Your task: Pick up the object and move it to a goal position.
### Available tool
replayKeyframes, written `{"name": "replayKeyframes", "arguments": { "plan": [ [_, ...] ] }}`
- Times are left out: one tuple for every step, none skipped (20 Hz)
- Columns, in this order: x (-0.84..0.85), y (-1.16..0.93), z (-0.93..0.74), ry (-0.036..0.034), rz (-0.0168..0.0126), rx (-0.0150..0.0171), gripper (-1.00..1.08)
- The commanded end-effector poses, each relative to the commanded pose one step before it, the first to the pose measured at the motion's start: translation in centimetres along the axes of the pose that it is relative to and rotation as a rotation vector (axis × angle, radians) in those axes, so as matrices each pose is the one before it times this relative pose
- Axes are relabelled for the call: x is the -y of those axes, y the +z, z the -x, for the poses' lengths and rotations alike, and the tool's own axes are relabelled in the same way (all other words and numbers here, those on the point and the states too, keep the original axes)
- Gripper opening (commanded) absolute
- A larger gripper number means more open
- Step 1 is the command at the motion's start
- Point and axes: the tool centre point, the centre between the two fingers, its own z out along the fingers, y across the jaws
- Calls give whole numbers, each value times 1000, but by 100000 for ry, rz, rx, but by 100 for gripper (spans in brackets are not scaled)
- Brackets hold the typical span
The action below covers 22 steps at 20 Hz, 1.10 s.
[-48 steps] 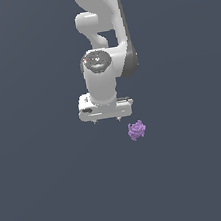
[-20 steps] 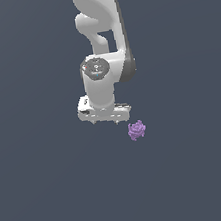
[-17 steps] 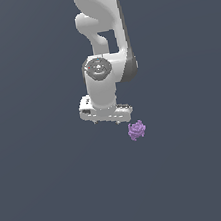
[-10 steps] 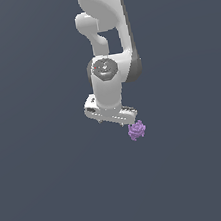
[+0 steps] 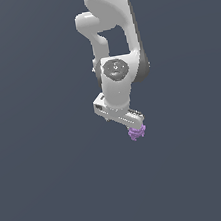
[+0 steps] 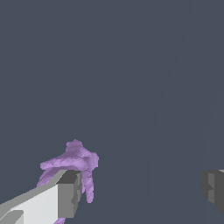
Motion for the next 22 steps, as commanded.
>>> {"name": "replayKeyframes", "arguments": {
  "plan": [
    [698, 117, 318, 5935, -400, -189, 100],
    [266, 47, 145, 2308, -158, -66, 100],
    [262, 48, 152, 2309, -159, -63, 100],
    [257, 48, 160, 2309, -161, -59, 100],
    [253, 48, 167, 2309, -162, -56, 100],
    [248, 48, 174, 2309, -163, -52, 100],
    [242, 48, 180, 2309, -164, -49, 100],
    [237, 49, 187, 2309, -164, -45, 100],
    [232, 49, 194, 2309, -165, -41, 100],
    [226, 49, 200, 2309, -166, -38, 100],
    [221, 49, 207, 2309, -166, -34, 100],
    [214, 49, 212, 2309, -167, -31, 100],
    [208, 49, 218, 2309, -168, -27, 100],
    [202, 49, 224, 2310, -168, -23, 100],
    [196, 50, 230, 2309, -168, -20, 100],
    [189, 50, 235, 2309, -169, -16, 100],
    [182, 50, 240, 2308, -169, -12, 100],
    [173, 49, 242, 2283, -167, -9, 100],
    [159, 47, 236, 2183, -160, -5, 100],
    [145, 45, 227, 2064, -151, -2, 100],
    [131, 42, 217, 1947, -143, 1, 100],
    [118, 40, 207, 1829, -134, 3, 100]
  ]
}}
